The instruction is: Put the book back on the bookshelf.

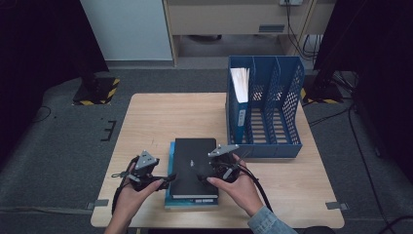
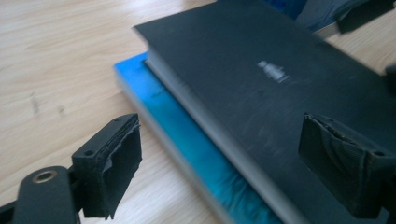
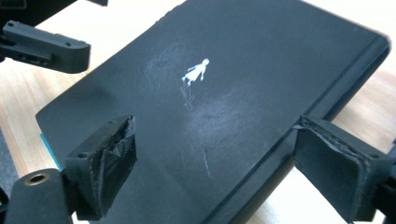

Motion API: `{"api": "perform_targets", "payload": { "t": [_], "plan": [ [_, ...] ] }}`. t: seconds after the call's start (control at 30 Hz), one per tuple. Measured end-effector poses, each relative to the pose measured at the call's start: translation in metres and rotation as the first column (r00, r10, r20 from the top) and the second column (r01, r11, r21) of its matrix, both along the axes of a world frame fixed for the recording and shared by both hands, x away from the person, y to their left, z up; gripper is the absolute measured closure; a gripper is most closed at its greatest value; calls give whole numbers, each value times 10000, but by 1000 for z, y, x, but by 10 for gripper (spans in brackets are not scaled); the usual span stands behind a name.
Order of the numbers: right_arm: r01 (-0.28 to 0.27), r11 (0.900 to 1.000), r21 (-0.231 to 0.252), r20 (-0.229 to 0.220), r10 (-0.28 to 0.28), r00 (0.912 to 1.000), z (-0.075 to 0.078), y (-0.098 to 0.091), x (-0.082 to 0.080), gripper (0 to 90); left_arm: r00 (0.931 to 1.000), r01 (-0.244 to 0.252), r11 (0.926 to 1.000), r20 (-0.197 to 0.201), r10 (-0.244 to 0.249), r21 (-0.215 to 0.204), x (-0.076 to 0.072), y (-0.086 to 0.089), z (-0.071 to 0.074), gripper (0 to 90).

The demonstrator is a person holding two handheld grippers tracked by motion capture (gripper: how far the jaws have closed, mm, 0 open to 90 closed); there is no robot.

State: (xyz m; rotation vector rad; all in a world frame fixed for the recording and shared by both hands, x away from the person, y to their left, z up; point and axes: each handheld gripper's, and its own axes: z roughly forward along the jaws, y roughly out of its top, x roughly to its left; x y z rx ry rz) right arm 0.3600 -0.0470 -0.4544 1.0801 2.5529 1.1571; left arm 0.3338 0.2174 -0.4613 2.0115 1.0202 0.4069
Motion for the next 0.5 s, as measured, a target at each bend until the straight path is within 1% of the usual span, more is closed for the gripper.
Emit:
{"api": "perform_targets", "payload": {
  "t": [0.03,0.07,0.13,0.17,0.2,0.27,0.37,0.47,0.5],
  "plan": [
    [20,10000,17,-14,-20,10000,-1,0,-1,127,10000,82,10000,-54,-82,-16,1,-4,0,137],
    [23,10000,46,-59,-23,10000,-2,-1,-1,120,9999,141,9999,-80,-140,78,4,-8,-1,139],
    [-25,9999,163,-197,29,9998,-6,-2,1,100,9999,59,9998,-83,-57,211,10,-14,-3,139],
    [-38,9998,180,-237,42,9997,-6,-2,1,93,9999,-2,9999,-129,5,164,14,-18,-5,138],
    [-110,9999,114,-233,113,9997,-7,-2,2,81,9999,-2,9998,-113,4,222,17,-20,-6,136],
    [-166,9998,106,-232,169,9996,-9,-2,4,77,9997,-11,9994,-252,19,344,23,-24,-11,126],
    [-127,9999,-20,-236,126,9996,-12,-1,7,79,9990,32,10000,-439,-30,48,29,-27,-15,107],
    [-54,9996,-264,-212,48,9998,-16,0,9,77,9980,131,9998,-612,-138,-127,33,-29,-16,107],
    [-1,9997,-233,-334,-7,9994,-17,-1,10,70,9978,116,9998,-645,-126,-161,34,-29,-17,99]
  ]
}}
